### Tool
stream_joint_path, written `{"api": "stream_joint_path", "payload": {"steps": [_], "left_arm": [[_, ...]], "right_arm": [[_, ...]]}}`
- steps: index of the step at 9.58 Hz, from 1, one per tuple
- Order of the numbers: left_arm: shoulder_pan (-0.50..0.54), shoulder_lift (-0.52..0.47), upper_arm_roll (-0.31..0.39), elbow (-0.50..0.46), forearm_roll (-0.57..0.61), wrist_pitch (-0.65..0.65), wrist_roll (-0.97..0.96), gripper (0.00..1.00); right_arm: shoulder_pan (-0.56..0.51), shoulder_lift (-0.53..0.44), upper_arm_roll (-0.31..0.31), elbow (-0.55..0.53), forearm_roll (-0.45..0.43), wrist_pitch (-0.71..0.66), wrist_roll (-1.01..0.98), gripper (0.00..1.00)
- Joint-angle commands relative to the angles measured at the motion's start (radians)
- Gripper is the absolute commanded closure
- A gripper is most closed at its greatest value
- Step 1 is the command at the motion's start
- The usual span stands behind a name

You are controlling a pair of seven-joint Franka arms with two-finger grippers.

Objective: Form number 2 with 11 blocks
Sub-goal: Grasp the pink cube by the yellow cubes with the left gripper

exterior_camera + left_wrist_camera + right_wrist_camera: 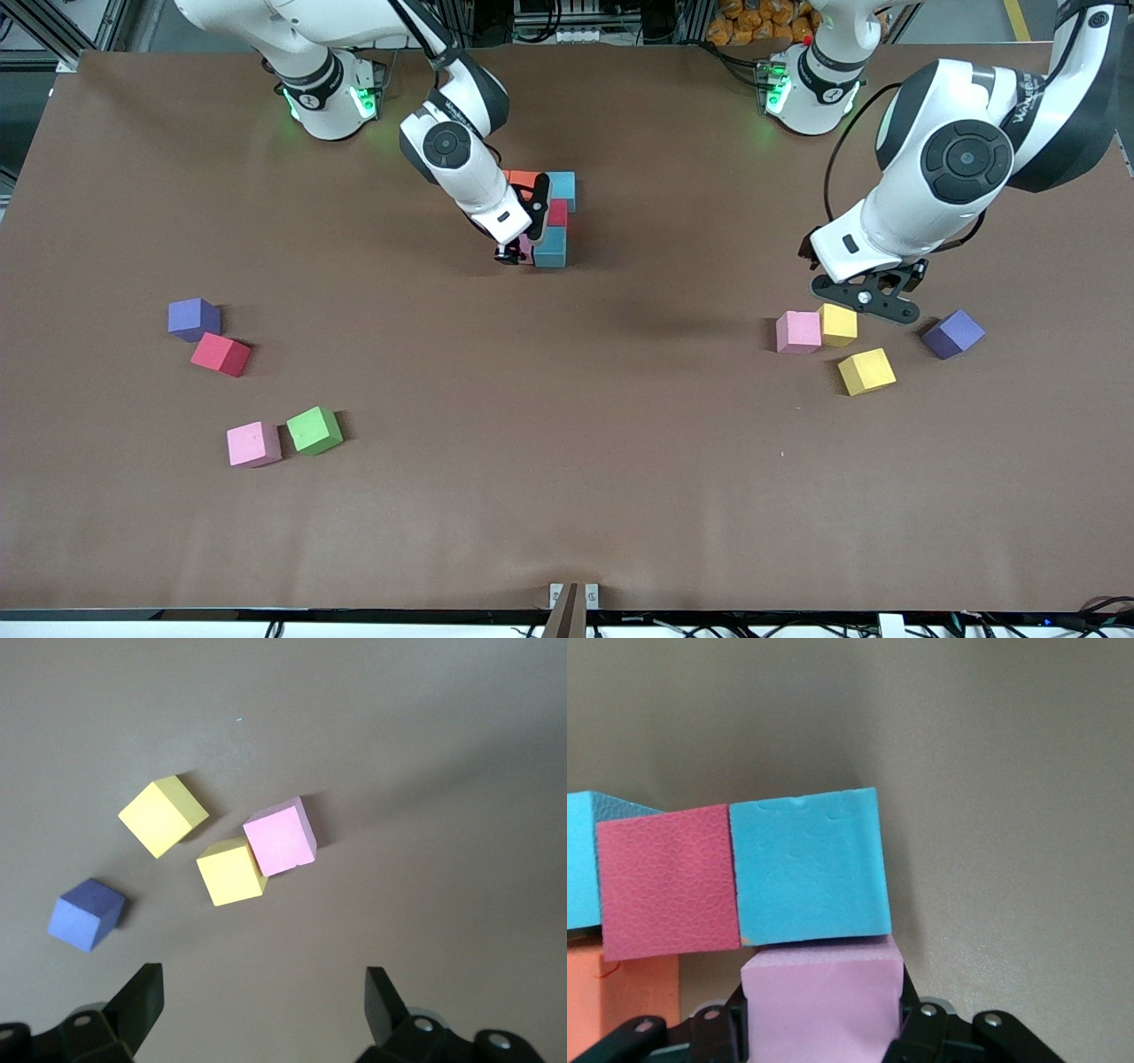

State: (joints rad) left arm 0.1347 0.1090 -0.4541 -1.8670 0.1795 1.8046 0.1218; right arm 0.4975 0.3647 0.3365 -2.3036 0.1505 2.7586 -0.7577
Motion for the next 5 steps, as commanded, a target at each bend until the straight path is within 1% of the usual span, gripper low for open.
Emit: {"api": "stream_joint_path", "payload": {"steps": [1, 3, 4, 5], "left_arm": [[0.016, 0.017, -0.009, -0.027, 0.044, 0.045, 0.138, 0.0], [0.025, 0.02, -0.009, -0.066, 0.044, 0.082, 0.212, 0.0], [0.025, 0.017, -0.009, -0.093, 0.044, 0.11, 0.264, 0.0], [0.026, 0.02, -0.009, -0.099, 0.046, 0.119, 0.341, 0.0]], "right_arm": [[0.007, -0.03, -0.001, -0.034, -0.019, 0.019, 0.024, 0.7], [0.009, -0.023, -0.002, -0.034, -0.019, 0.029, 0.024, 0.7], [0.009, -0.02, -0.002, -0.034, -0.02, 0.03, 0.026, 0.7], [0.009, -0.017, -0.002, -0.036, -0.02, 0.03, 0.027, 0.7]]}}
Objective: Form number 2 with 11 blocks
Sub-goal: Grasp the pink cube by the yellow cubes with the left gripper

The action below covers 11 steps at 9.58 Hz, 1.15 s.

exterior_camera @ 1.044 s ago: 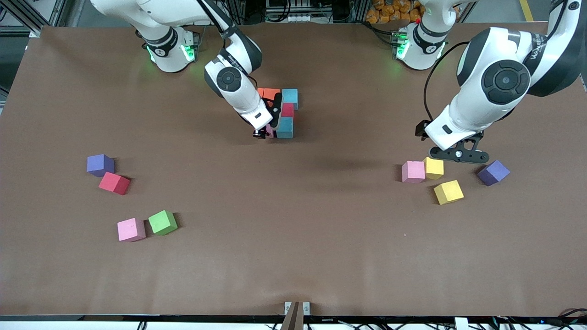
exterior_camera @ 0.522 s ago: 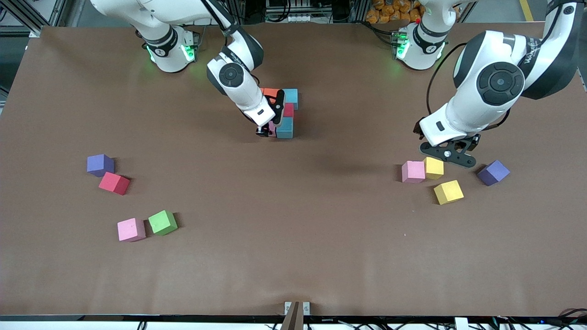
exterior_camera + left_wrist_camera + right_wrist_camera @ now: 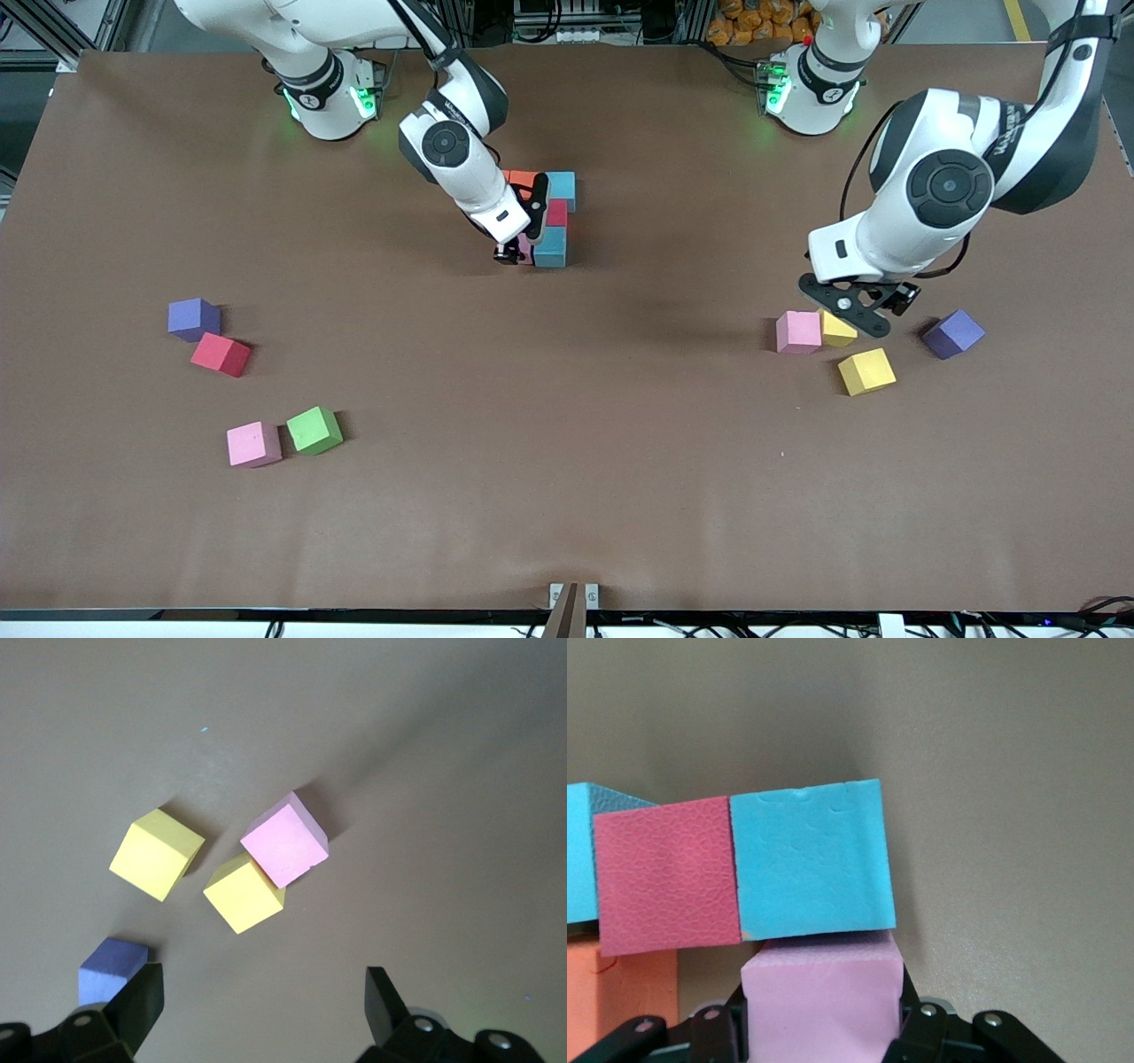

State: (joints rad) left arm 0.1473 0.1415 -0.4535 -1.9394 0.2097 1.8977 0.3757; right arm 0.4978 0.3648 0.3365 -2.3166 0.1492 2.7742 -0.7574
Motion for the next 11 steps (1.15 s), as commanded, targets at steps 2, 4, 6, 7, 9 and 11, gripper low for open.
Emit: {"api": "stream_joint_path", "payload": {"steps": [2, 4, 6, 7, 9, 11], "left_arm": [[0.014, -0.014, -0.01, -0.049, 0.06, 0.063, 0.248, 0.0], [0.014, -0.01, -0.011, -0.093, 0.132, 0.171, 0.339, 0.0], [0.023, 0.009, -0.011, -0.183, 0.143, 0.33, 0.411, 0.0], [0.029, 0.024, -0.011, -0.216, 0.146, 0.393, 0.435, 0.0], [0.029, 0.05, -0.011, -0.262, 0.158, 0.472, 0.452, 0.0], [0.056, 0.084, -0.011, -0.289, 0.233, 0.555, 0.479, 0.0]], "right_arm": [[0.011, -0.012, -0.004, -0.021, -0.019, 0.019, 0.041, 0.7], [0.013, 0.003, -0.004, -0.021, -0.019, 0.042, 0.041, 0.7], [0.063, 0.008, -0.052, -0.02, -0.02, 0.053, 0.041, 0.71], [0.076, 0.008, -0.066, -0.02, -0.02, 0.053, 0.041, 0.71], [0.076, 0.013, -0.066, -0.018, -0.02, 0.053, 0.041, 0.71], [0.076, 0.013, -0.066, -0.015, -0.02, 0.053, 0.041, 0.7]]}}
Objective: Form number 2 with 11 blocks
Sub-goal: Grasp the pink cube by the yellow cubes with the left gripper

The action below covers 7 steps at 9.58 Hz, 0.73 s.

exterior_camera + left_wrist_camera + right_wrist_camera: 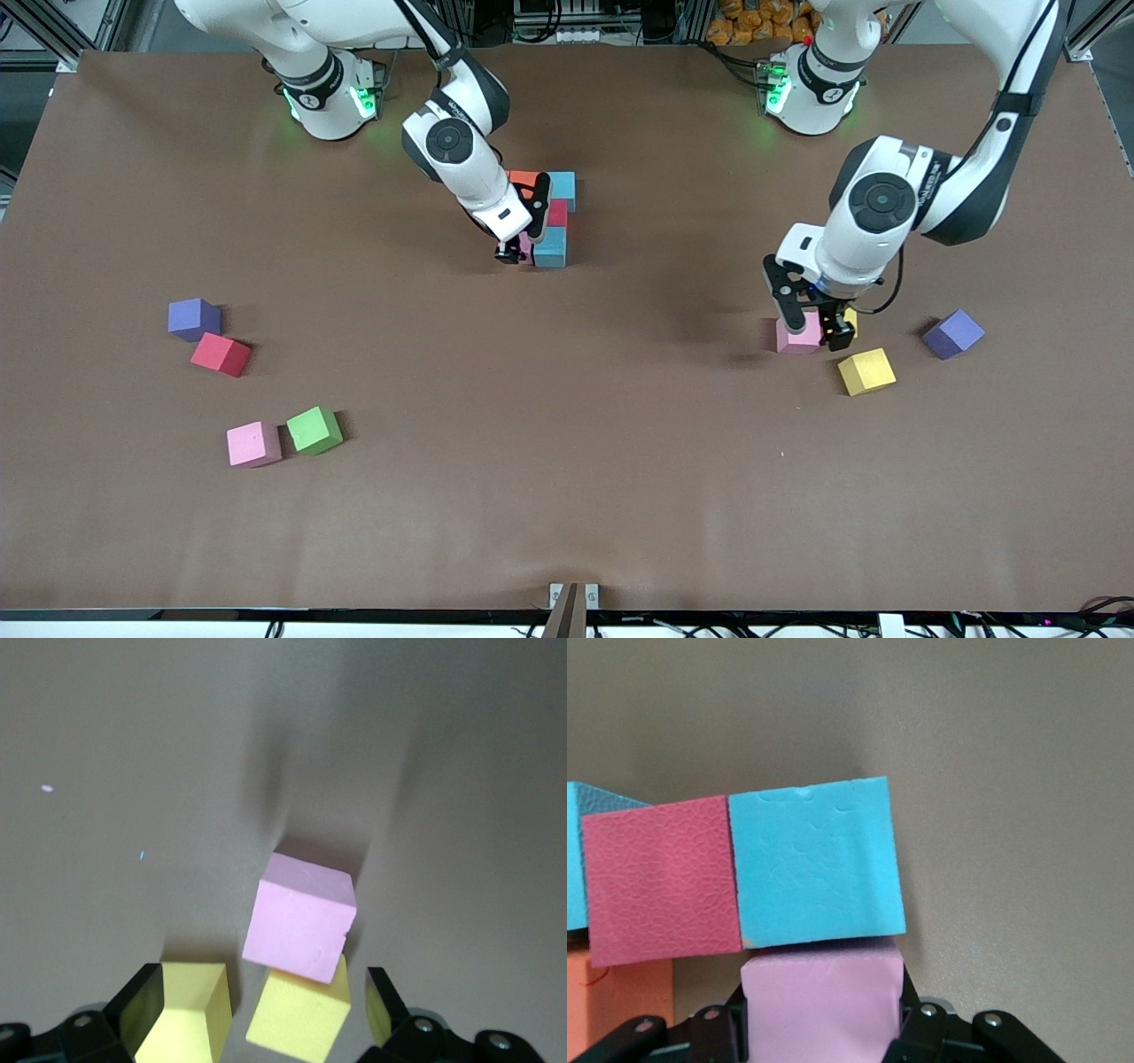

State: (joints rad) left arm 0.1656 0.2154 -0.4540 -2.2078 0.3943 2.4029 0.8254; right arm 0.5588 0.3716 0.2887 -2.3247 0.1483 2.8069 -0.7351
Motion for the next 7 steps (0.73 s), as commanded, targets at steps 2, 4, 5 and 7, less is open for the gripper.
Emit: {"api": "stream_joint_path", "payload": {"steps": [2, 4, 5, 7], "left_arm": [[0.038, 0.042, -0.012, -0.024, 0.134, 0.094, 0.031, 0.0], [0.04, 0.065, -0.012, -0.029, 0.152, 0.116, 0.029, 0.0], [0.04, 0.07, -0.012, -0.03, 0.152, 0.116, 0.028, 0.0], [0.04, 0.081, -0.012, -0.047, 0.152, 0.116, 0.02, 0.0]], "right_arm": [[0.015, 0.007, -0.02, -0.005, -0.019, 0.019, 0.032, 0.33], [0.015, 0.009, -0.02, -0.002, -0.018, 0.019, 0.046, 0.0], [0.013, 0.009, -0.019, -0.002, -0.018, 0.019, 0.046, 0.0], [0.015, 0.009, -0.019, -0.001, -0.018, 0.019, 0.048, 0.0]]}}
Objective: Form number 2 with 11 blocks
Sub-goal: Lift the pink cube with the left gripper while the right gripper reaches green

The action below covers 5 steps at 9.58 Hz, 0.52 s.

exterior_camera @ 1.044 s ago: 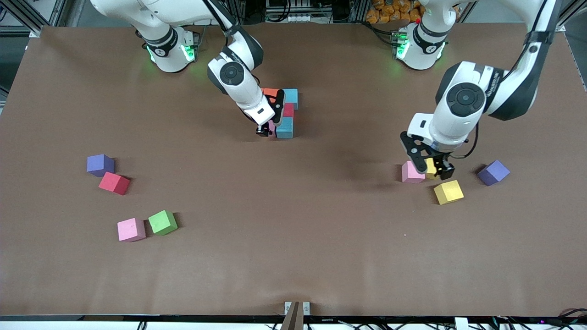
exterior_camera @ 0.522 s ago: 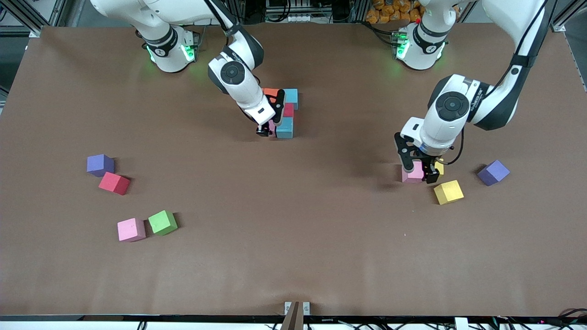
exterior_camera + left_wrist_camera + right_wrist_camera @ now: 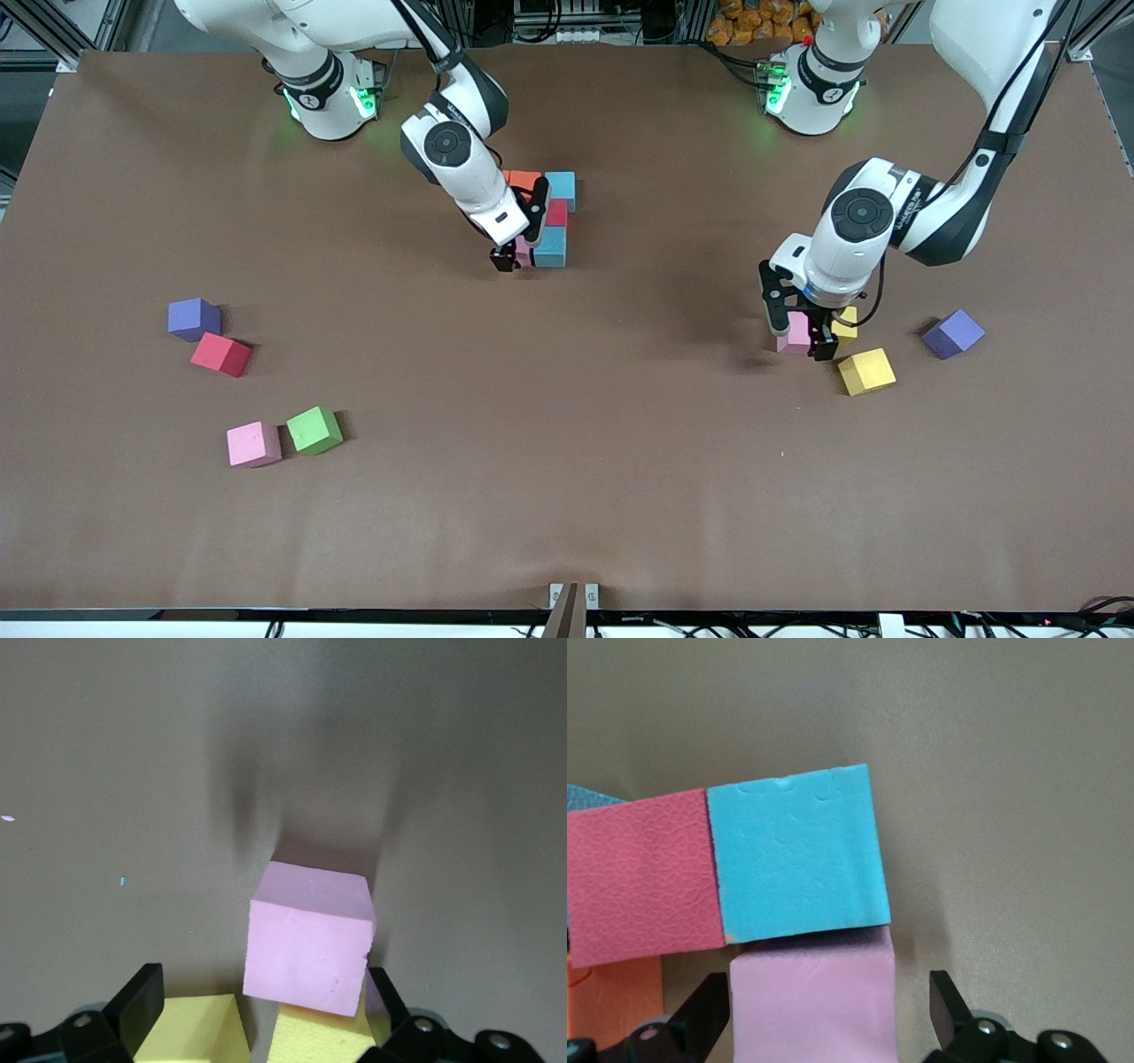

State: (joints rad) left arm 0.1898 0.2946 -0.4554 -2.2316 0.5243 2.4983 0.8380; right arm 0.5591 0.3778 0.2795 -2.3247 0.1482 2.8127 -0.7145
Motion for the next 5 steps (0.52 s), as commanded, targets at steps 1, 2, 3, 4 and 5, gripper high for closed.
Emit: {"api": "stream_joint_path", "payload": {"steps": [1, 2, 3, 4, 5], "left_arm": [[0.016, 0.001, -0.011, -0.034, 0.022, 0.021, 0.006, 0.0], [0.016, 0.0, -0.011, -0.04, 0.022, 0.021, 0.004, 0.0], [0.016, 0.0, -0.012, -0.048, 0.022, 0.021, 0.006, 0.0], [0.016, 0.001, -0.012, -0.048, 0.022, 0.021, 0.006, 0.0], [0.016, 0.001, -0.012, -0.051, 0.022, 0.021, 0.006, 0.0]], "right_arm": [[0.015, 0.003, -0.01, -0.001, -0.018, 0.013, 0.027, 0.0], [0.015, 0.001, -0.01, -0.001, -0.018, 0.013, 0.029, 0.0], [0.015, 0.001, -0.01, -0.001, -0.018, 0.013, 0.041, 0.0], [0.015, 0.001, -0.008, -0.001, -0.018, 0.013, 0.049, 0.0], [0.006, -0.002, -0.008, -0.001, -0.018, 0.008, 0.049, 0.0]]}}
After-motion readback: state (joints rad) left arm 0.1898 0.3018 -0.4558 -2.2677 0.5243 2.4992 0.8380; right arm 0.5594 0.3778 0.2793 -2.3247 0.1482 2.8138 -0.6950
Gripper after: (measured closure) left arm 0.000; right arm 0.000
